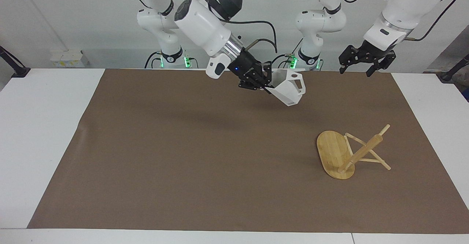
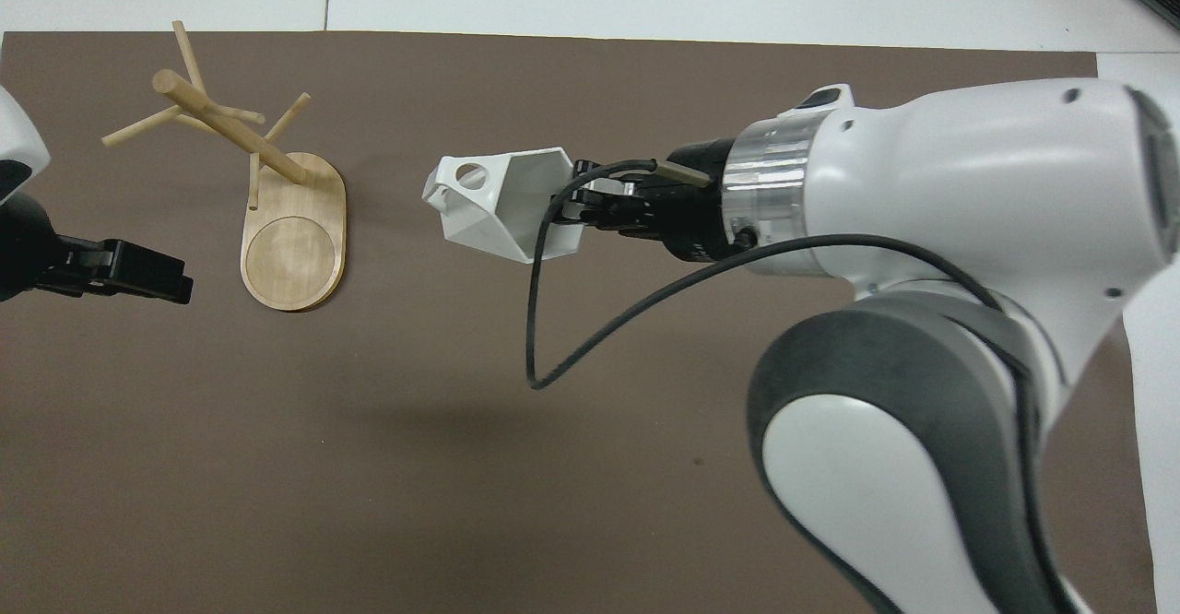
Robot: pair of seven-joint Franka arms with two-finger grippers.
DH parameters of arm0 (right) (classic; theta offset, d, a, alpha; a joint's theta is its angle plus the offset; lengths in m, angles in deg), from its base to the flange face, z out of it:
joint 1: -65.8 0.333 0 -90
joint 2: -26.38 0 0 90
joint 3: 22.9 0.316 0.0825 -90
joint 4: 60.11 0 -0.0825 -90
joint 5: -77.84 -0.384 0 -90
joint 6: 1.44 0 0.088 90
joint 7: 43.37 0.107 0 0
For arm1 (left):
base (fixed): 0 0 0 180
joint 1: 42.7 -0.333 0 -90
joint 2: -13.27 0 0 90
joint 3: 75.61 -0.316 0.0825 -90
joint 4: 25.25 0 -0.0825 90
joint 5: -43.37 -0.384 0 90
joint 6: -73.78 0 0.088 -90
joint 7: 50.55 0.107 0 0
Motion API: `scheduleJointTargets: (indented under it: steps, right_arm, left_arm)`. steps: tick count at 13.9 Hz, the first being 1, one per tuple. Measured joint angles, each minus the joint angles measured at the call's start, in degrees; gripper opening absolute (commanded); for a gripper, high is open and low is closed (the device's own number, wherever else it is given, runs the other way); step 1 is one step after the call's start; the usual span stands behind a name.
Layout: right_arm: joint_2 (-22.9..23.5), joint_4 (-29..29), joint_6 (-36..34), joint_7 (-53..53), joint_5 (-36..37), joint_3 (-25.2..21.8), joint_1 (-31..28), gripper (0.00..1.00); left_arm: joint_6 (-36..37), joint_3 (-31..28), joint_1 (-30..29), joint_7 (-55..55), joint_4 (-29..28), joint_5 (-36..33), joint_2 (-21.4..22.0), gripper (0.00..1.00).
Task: Hang cup on rack
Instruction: 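Lift the mug and carry it toward the wooden mug tree, then grasp the mug with the left gripper while the right gripper holds it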
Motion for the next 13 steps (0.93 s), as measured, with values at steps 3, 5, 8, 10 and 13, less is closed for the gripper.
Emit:
scheduleJointTargets:
  steps: [3,5,8,10,13]
  right_arm:
    - [0.87,-0.25,0.56,0.00,0.02,-0.02,1.27,0.00]
    - [0.88,-0.30,1.14,0.00,0.00,-0.02,2.08,0.00]
    - [0.91,-0.34,4.55,0.05,-0.31,0.01,4.13,0.00]
    - [0.93,-0.33,4.67,0.10,-0.66,0.01,5.14,0.00]
    - [1.08,-0.31,3.57,0.11,-0.69,0.03,6.02,0.00]
  left_arm:
    - [-0.23,0.07,0.00,-6.24,0.00,1.20,0.10,1.00]
    - [-1.10,0.06,0.00,-12.75,0.00,4.49,0.11,1.00]
    - [-4.40,-0.03,-0.36,-26.56,-0.08,9.25,0.04,1.00]
    - [-5.93,-0.13,-1.24,-35.39,-0.11,12.62,-0.56,1.00]
    - [-7.42,-0.17,-1.90,-47.75,0.00,16.80,-3.05,1.00]
